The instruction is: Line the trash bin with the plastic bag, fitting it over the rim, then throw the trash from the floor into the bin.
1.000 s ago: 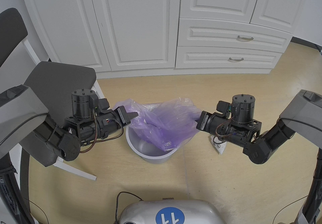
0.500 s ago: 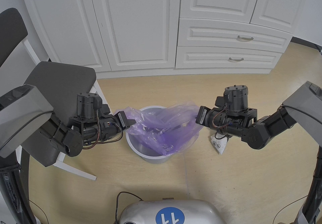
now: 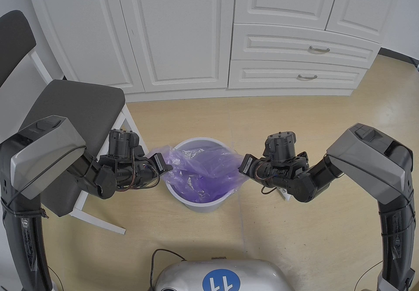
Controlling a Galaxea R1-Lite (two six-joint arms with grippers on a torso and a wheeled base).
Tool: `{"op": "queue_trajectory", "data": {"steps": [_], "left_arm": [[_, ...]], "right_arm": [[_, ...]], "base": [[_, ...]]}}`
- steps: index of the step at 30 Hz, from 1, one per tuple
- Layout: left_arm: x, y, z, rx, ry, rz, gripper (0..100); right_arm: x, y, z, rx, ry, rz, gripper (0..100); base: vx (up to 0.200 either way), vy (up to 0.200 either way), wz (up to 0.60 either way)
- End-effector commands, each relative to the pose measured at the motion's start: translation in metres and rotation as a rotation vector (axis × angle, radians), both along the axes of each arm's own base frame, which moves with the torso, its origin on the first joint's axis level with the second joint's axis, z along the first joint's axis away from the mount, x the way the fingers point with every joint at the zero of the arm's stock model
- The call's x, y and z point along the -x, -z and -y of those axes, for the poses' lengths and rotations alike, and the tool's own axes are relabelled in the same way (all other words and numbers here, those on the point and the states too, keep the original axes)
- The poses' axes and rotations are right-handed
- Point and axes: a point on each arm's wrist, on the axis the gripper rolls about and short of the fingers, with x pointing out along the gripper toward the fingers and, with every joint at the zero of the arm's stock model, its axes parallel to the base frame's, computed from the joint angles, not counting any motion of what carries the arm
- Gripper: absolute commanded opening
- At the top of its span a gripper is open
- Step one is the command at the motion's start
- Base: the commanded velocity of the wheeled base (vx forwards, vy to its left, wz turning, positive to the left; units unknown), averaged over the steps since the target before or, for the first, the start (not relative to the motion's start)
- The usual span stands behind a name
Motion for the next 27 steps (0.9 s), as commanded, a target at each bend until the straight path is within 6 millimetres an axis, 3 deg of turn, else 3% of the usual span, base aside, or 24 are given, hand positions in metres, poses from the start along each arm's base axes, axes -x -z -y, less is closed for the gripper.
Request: {"op": "queue_trajectory", "data": {"steps": [1, 4, 11, 18, 27], "left_arm": [[-0.007, 0.011, -0.003, -0.007, -0.013, -0.023, 0], [-0.007, 0.013, -0.004, -0.009, -0.015, -0.022, 0], [-0.005, 0.005, -0.008, -0.023, -0.016, 0.002, 0], [-0.002, 0.014, -0.016, -0.209, -0.022, 0.067, 0], [-0.005, 0.034, -0.022, -0.313, -0.034, 0.069, 0]], "right_arm": [[-0.012, 0.026, 0.000, -0.020, 0.026, -0.047, 0], [-0.014, 0.028, 0.000, -0.042, 0.042, -0.054, 0], [-0.018, 0.009, 0.009, -0.049, 0.059, -0.027, 0], [-0.023, -0.015, 0.039, 0.083, 0.061, -0.013, 0], [-0.019, -0.010, 0.057, 0.256, 0.010, 0.006, 0]], "base": [[0.000, 0.000, 0.00], [0.000, 0.000, 0.00], [0.000, 0.000, 0.00], [0.000, 0.000, 0.00], [0.000, 0.000, 0.00]]}}
